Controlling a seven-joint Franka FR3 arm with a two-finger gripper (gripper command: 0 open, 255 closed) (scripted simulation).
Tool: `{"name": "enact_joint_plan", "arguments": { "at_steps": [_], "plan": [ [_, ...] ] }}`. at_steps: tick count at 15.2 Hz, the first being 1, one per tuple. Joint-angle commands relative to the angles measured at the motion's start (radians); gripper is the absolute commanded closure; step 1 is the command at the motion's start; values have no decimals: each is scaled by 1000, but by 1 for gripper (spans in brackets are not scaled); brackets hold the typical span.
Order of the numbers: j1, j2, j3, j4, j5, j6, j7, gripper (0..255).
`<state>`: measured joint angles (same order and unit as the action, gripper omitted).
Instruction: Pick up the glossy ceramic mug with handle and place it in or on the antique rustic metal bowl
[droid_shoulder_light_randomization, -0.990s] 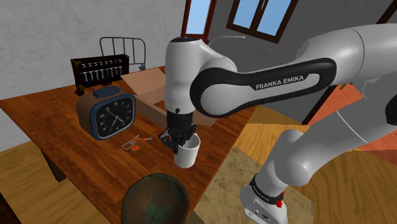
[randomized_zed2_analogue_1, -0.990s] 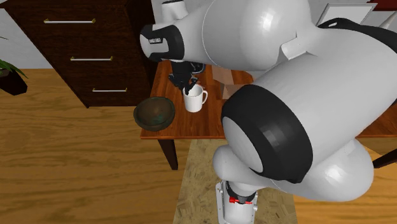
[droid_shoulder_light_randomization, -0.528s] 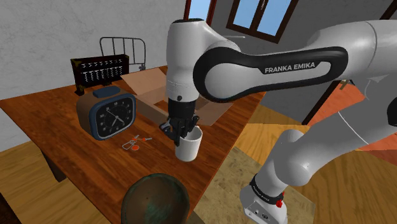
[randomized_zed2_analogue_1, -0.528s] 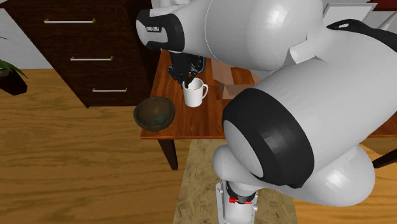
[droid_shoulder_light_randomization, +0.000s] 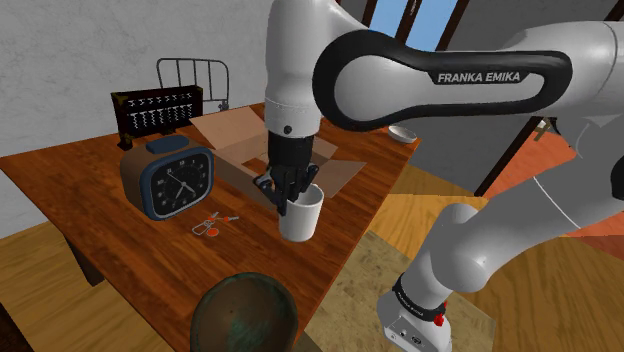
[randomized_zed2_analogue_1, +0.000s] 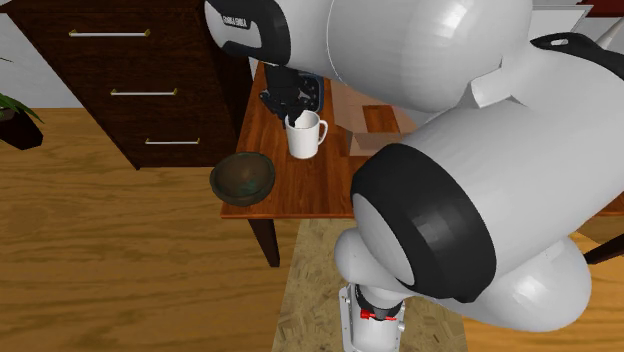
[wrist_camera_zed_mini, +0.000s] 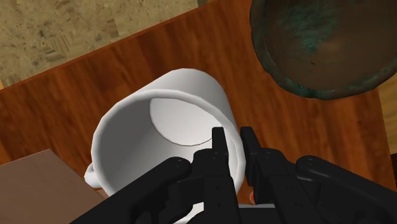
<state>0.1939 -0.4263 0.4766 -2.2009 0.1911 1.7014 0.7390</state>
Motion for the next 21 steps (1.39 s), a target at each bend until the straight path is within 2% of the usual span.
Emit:
{"name": "enact_joint_plan", "arguments": {
  "at_steps": [1,8,14,21],
  "plan": [
    [-2,0,-4,23,-3,-24,-1,255],
    [34,103,132,180,10,-62,190,255],
    [61,258,270,363,-39,-94,387,255],
    [65,256,275,267,-34,0,381,255]
  ]
}}
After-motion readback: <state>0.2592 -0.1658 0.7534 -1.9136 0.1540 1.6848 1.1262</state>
